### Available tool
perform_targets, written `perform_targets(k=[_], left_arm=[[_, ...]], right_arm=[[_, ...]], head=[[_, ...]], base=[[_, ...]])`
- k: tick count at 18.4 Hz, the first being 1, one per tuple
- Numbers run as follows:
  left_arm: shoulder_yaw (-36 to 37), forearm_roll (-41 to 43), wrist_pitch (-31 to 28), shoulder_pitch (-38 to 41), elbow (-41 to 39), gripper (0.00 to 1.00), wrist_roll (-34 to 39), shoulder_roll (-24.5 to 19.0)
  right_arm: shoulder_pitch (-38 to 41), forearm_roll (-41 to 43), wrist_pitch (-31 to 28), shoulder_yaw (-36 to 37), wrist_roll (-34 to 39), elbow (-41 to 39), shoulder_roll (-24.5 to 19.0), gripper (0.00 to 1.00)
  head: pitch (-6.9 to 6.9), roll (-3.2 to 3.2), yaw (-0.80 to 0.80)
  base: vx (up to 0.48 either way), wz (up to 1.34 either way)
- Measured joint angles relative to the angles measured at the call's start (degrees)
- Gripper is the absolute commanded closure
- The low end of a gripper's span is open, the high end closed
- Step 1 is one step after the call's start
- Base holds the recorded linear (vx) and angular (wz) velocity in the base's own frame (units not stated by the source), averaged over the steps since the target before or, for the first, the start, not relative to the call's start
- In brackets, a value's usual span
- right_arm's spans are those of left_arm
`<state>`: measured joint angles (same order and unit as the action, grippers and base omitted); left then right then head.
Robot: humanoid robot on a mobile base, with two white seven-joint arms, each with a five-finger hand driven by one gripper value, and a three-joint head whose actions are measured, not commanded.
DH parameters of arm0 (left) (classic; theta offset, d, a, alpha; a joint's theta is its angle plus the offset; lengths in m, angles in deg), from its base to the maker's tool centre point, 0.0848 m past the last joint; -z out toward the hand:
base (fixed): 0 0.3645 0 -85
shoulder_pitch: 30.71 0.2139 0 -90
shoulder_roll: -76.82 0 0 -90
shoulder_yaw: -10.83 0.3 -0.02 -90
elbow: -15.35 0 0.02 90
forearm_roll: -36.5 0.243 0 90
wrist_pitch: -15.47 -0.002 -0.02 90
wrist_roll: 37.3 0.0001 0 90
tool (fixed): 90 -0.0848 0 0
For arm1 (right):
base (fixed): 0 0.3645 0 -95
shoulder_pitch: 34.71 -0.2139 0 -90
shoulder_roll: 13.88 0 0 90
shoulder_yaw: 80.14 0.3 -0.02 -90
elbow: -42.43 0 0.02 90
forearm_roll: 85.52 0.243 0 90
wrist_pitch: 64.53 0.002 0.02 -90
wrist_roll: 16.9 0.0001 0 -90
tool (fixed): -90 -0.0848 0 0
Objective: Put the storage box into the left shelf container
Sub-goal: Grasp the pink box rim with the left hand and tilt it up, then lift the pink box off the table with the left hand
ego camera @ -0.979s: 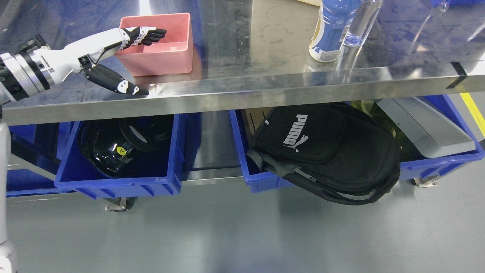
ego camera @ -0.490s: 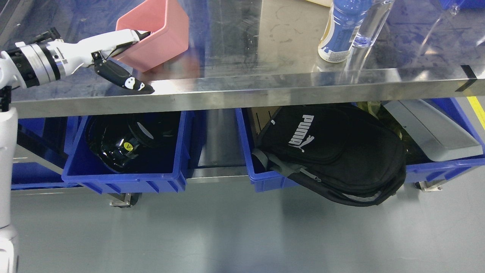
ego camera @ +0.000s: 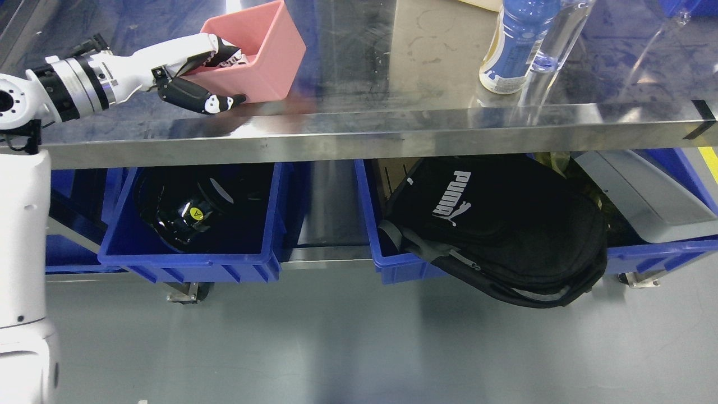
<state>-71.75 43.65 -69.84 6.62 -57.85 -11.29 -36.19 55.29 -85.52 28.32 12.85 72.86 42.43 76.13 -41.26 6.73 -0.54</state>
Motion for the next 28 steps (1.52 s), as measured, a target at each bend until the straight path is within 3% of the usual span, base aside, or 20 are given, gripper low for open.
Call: perform_targets(k=[9, 17, 23, 28], left_arm=[[-10.79, -13.51, 1.33, 3.38, 2.83, 1.00, -3.17, 10.45], [-18.33, -30.63, 10.23, 6.50, 0.57, 0.99, 1.44, 17.37], [-15.97, -34.50, 20.88, 13.75, -4.97, 0.97, 19.81, 19.81], [-12.81, -34.03, 23.28, 20.46, -10.59, 0.97, 30.73, 20.98]], right_arm=[[-0.01, 0.00, 0.00, 0.00, 0.11, 0.00, 0.00, 0.00], [0.00, 0.00, 0.00, 0.00, 0.13, 0.00, 0.00, 0.00], [0.00, 0.00, 0.00, 0.00, 0.25, 0.00, 0.00, 0.00], [0.00, 0.00, 0.00, 0.00, 0.45, 0.00, 0.00, 0.00]], head=[[0.00, 0.00, 0.00], [0.00, 0.00, 0.00], [0.00, 0.00, 0.00], [0.00, 0.00, 0.00]], base=[[-0.002, 0.00], [0.006, -0.05], [0.000, 0.00], [0.000, 0.00]])
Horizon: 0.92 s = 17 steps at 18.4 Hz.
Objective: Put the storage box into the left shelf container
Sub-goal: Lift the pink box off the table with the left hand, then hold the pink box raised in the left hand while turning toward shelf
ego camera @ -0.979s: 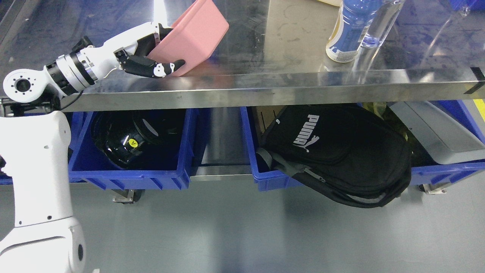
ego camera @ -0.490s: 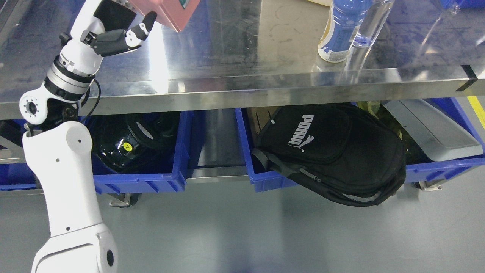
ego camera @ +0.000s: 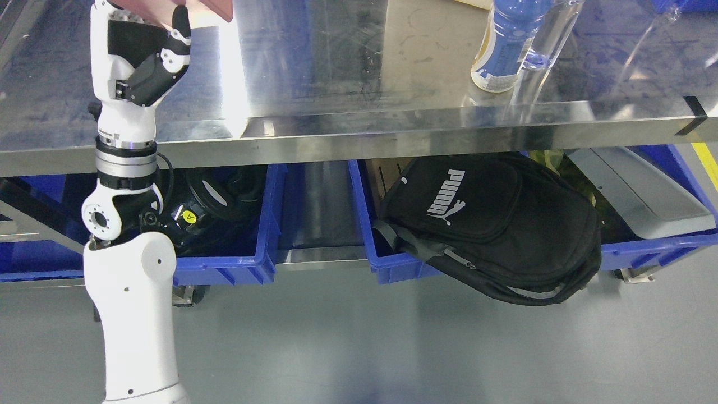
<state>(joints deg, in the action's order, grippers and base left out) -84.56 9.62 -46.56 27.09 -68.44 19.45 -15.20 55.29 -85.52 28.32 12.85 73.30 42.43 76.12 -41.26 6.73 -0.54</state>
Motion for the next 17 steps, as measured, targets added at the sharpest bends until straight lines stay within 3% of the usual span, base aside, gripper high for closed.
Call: perform_targets(k=[8, 17], left_arm=[[2.87, 0.34, 1.21, 6.70, -6.62, 0.97, 14.73, 1.11], [5.85, 0.41, 0.60, 12.59, -10.01, 0.97, 16.53, 1.62]], right_arm=[[0.02, 0.00, 0.00, 0.00, -0.37, 0.00, 0.00, 0.00], [0.00, 0.00, 0.00, -0.01, -0.61, 0.00, 0.00, 0.00]], head=[[0.00, 0.00, 0.00], [0.00, 0.00, 0.00]], base=[[0.004, 0.24], [0.120, 0.98]])
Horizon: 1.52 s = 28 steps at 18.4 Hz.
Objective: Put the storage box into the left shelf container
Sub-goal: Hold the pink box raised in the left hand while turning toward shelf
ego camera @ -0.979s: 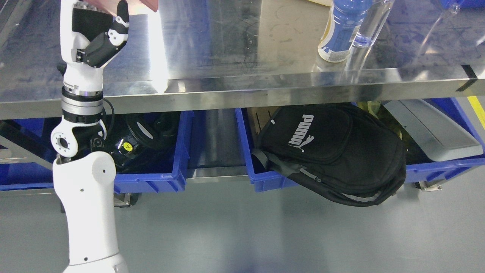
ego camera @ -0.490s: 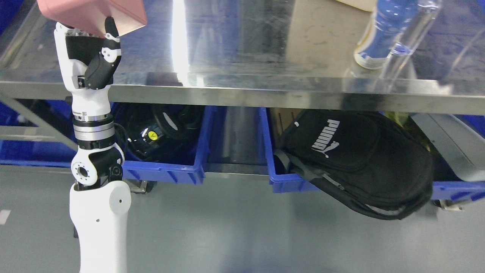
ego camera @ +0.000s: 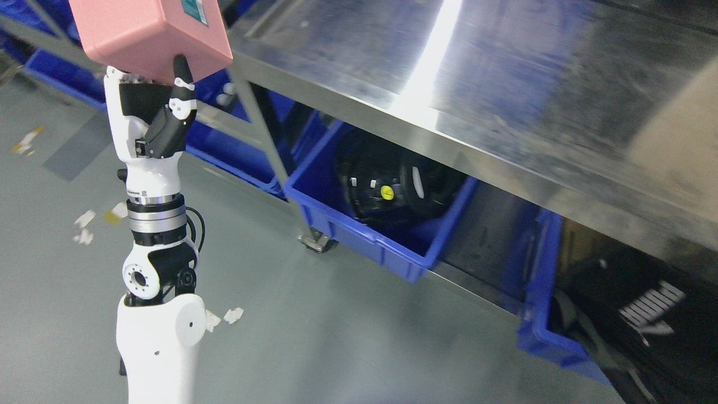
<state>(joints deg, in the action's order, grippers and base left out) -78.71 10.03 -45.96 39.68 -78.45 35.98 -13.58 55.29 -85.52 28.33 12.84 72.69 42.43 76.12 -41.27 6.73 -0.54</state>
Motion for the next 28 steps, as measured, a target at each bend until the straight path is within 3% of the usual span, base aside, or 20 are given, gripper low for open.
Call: perform_targets(k=[16, 28], left_arm=[[2.09, 0.01, 3.75, 8.50, -1.88, 0.96, -0.12, 0.32], [2.88, 0.00, 3.79, 10.22, -1.99, 0.96, -0.20, 0.38]], right_arm=[[-0.02, 0.00, 0.00, 0.00, 0.38, 0.00, 0.00, 0.00], [0.00, 0.00, 0.00, 0.01, 0.24, 0.00, 0.00, 0.00]], head=[[-0.04, 0.00, 0.00], [-0.04, 0.00, 0.00]], base=[[0.262, 1.02], [0.405, 0.28]])
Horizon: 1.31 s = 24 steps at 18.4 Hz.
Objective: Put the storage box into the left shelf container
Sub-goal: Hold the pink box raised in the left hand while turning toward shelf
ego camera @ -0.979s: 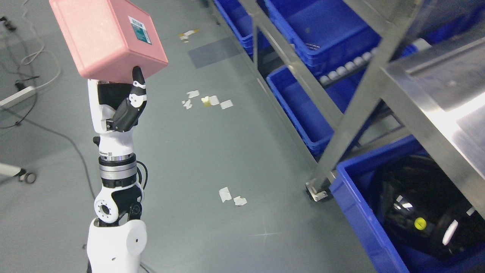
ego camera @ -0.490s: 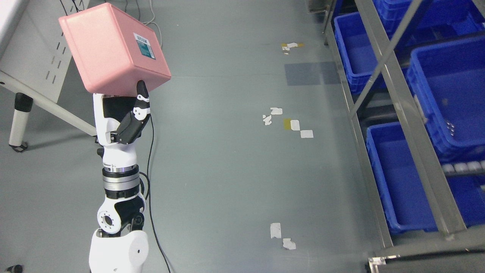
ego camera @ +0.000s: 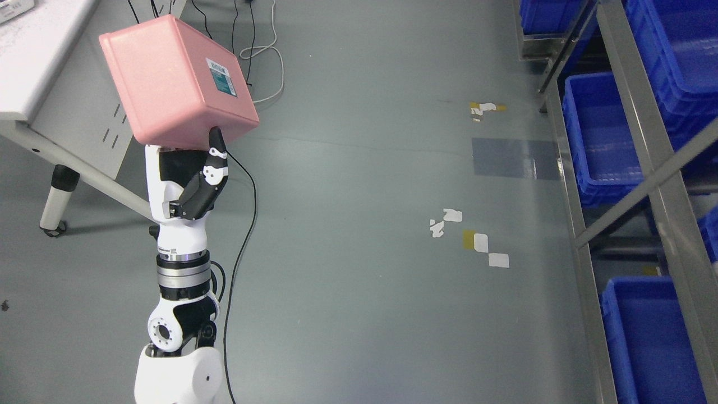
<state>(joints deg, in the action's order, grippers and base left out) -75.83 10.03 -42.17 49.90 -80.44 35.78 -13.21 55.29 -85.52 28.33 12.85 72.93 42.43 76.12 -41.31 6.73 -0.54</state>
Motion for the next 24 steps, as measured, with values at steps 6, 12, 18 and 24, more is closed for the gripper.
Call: perform_targets(k=[6, 12, 18, 24], left_arm=[[0.35, 0.00, 0.04, 1.37, 0.29, 0.95, -0.01, 0.01], [0.68, 0.00, 0.37, 3.29, 0.54, 0.95, -1.23, 0.02], [0.96, 0.01, 0.45, 4.80, 1.00, 0.94, -2.87, 0.03], [1.39, 0.01, 0.50, 5.34, 1.70, 0.94, -3.07, 0.03]], right_arm=[[-0.01, 0.00, 0.00, 0.00, -0.04, 0.00, 0.00, 0.00], [0.00, 0.00, 0.00, 0.00, -0.23, 0.00, 0.00, 0.00], [0.01, 0.00, 0.00, 0.00, -0.01, 0.00, 0.00, 0.00], [0.00, 0.00, 0.00, -0.01, 0.00, 0.00, 0.00, 0.00]], head=[[0.00, 0.00, 0.00], [0.00, 0.00, 0.00], [0.00, 0.00, 0.00], [0.00, 0.00, 0.00]], base=[[0.458, 0.10], [0.464, -0.08], [0.438, -0.03], [0.423, 0.19]])
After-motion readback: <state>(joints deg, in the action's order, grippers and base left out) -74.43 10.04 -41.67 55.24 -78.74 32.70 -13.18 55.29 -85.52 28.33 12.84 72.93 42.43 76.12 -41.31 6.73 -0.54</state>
